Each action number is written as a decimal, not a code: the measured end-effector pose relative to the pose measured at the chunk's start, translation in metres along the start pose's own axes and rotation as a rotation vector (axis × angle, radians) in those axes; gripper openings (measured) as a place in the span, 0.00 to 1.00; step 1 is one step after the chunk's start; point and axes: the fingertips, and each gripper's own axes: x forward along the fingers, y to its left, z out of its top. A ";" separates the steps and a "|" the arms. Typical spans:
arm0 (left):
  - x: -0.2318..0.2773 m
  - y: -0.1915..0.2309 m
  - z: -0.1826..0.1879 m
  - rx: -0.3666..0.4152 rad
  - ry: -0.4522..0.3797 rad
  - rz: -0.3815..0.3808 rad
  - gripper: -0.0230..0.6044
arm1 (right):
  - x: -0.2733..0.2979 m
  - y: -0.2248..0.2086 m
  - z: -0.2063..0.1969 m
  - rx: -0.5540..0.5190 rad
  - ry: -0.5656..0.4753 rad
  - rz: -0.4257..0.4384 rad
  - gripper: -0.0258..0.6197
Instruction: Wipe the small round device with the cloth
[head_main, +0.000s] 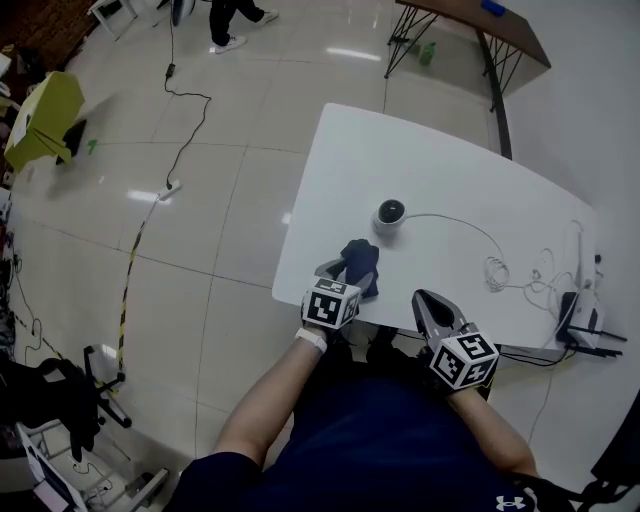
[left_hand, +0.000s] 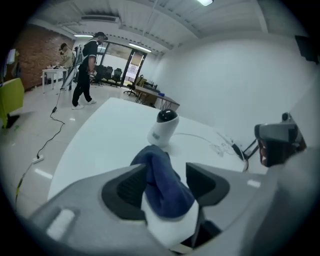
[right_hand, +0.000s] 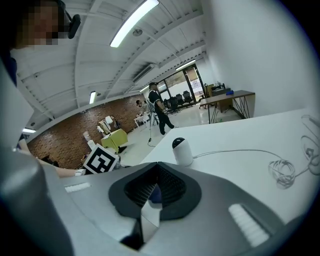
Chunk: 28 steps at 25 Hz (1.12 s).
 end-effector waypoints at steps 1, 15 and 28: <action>0.005 -0.001 -0.003 0.004 0.017 0.003 0.44 | 0.001 0.000 0.000 0.000 -0.001 0.004 0.06; 0.009 -0.015 0.002 -0.036 -0.011 0.017 0.19 | 0.005 -0.030 0.007 0.103 -0.026 0.152 0.06; -0.086 -0.127 0.105 -0.033 -0.374 -0.556 0.19 | 0.013 0.023 0.058 0.468 -0.011 0.772 0.58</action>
